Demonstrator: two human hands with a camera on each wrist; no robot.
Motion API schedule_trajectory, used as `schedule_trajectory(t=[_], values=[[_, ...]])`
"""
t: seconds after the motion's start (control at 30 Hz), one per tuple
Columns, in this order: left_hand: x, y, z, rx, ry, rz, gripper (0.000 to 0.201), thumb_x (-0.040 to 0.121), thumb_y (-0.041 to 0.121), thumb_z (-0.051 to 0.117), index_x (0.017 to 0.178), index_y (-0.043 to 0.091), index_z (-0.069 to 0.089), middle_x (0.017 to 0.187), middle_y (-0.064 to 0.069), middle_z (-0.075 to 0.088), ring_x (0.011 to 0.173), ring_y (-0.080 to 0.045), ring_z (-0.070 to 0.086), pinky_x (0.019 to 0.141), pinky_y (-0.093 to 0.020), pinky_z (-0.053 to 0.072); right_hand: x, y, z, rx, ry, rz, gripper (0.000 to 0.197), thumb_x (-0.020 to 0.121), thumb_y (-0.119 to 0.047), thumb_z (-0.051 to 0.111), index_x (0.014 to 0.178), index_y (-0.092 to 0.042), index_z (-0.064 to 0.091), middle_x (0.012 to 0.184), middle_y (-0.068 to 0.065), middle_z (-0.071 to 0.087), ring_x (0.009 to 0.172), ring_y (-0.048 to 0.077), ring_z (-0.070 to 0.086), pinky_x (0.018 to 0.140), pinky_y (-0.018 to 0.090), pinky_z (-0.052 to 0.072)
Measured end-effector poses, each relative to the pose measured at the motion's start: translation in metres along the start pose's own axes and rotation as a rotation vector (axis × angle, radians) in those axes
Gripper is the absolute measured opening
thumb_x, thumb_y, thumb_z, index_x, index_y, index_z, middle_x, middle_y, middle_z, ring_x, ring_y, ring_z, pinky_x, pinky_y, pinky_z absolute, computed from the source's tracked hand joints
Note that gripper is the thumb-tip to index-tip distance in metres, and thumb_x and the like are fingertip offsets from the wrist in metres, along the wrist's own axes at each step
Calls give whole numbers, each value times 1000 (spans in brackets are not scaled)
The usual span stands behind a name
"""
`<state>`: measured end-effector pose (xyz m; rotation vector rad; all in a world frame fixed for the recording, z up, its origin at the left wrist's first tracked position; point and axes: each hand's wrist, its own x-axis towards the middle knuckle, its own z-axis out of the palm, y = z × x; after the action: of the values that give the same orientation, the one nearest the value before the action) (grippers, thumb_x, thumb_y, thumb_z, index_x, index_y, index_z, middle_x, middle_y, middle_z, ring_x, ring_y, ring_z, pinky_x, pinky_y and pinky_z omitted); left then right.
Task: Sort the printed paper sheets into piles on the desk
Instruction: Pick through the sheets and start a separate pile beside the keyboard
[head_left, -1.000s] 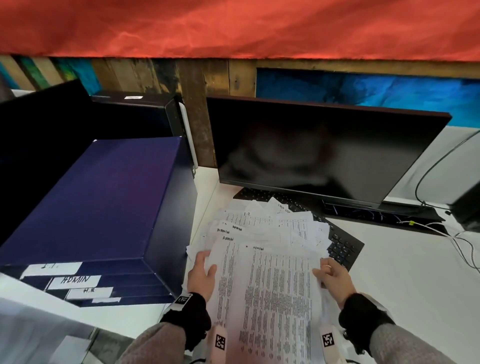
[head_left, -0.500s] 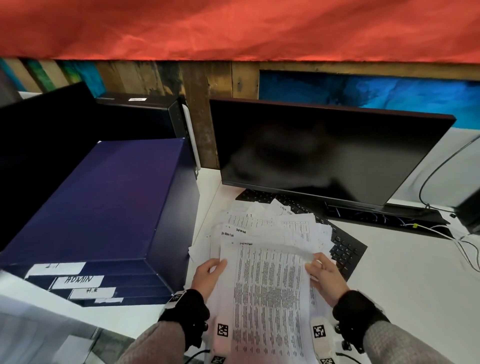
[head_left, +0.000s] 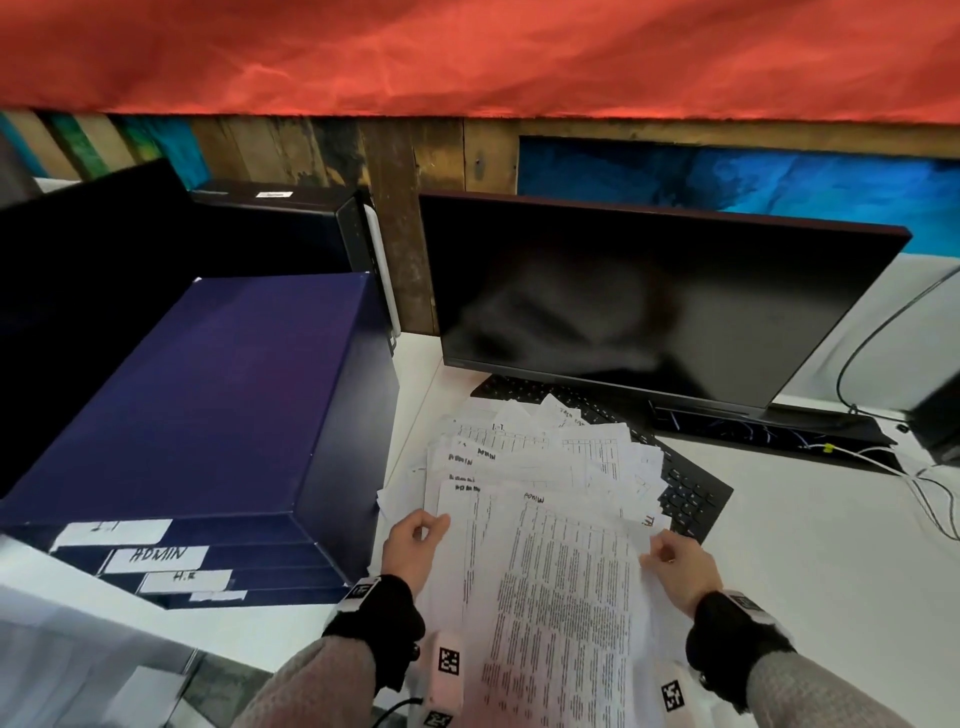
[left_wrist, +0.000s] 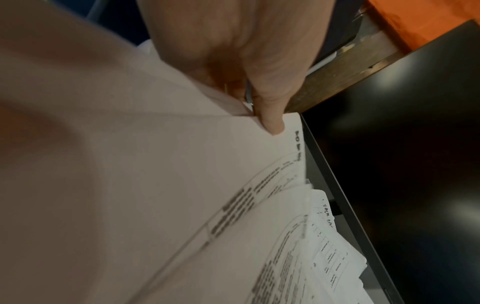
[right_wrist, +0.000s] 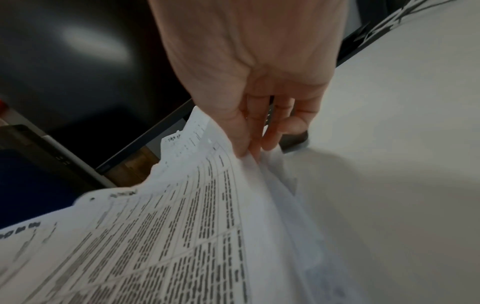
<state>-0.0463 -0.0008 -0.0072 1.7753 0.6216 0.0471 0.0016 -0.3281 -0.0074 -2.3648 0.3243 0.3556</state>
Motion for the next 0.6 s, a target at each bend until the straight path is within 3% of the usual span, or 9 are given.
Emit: schedule_trajectory(t=[0.13, 0.2, 0.3, 0.4, 0.5, 0.53, 0.6], values=[[3, -1, -1, 63, 3, -4, 27, 92, 25, 59, 68, 23, 46, 74, 0, 52, 75, -21, 47, 70, -29, 37, 1, 3, -4, -22, -3, 29, 30, 84, -4, 59, 63, -17, 41, 69, 6, 54, 70, 26, 47, 63, 29, 33], [0, 4, 0, 80, 23, -20, 6, 93, 21, 57, 91, 23, 51, 93, -3, 60, 92, -25, 56, 81, -30, 41, 1, -3, 2, 75, -10, 31, 24, 85, -2, 56, 67, -15, 45, 68, 9, 58, 69, 26, 51, 65, 29, 38], [-7, 9, 1, -36, -44, -89, 47, 91, 26, 62, 128, 22, 35, 116, 1, 49, 114, -18, 48, 98, -31, 38, -1, -18, 18, 303, -12, 65, 20, 87, 2, 52, 71, -10, 52, 63, 9, 58, 61, 24, 53, 60, 30, 45], [-11, 14, -1, -58, -195, -187, 62, 85, 22, 68, 132, 26, 29, 119, 6, 50, 110, -15, 50, 98, -32, 40, -7, -32, 34, 463, -15, 116, 7, 88, 3, 54, 86, -2, 60, 62, 11, 61, 57, 23, 55, 62, 36, 51], [-6, 14, -1, 77, -222, -184, 47, 82, -3, 59, 121, 16, 41, 114, -6, 61, 100, -21, 58, 82, -28, 46, -14, -38, 42, 482, -89, 129, 23, 85, -5, 62, 107, -6, 59, 80, 10, 65, 67, 21, 57, 63, 30, 50], [-4, 15, -1, 102, -225, -158, 44, 82, -6, 56, 119, 14, 43, 113, -7, 61, 102, -23, 59, 81, -27, 46, -15, -39, 41, 461, -137, 121, 34, 83, -10, 67, 115, -9, 55, 94, 10, 63, 77, 21, 58, 66, 29, 50], [-2, 21, -3, 105, -237, -87, 44, 84, -7, 56, 122, 12, 45, 115, -8, 62, 108, -25, 59, 86, -29, 49, -15, -40, 35, 434, -205, 92, 62, 79, -17, 74, 132, -16, 41, 121, 11, 53, 105, 24, 55, 83, 31, 49]])
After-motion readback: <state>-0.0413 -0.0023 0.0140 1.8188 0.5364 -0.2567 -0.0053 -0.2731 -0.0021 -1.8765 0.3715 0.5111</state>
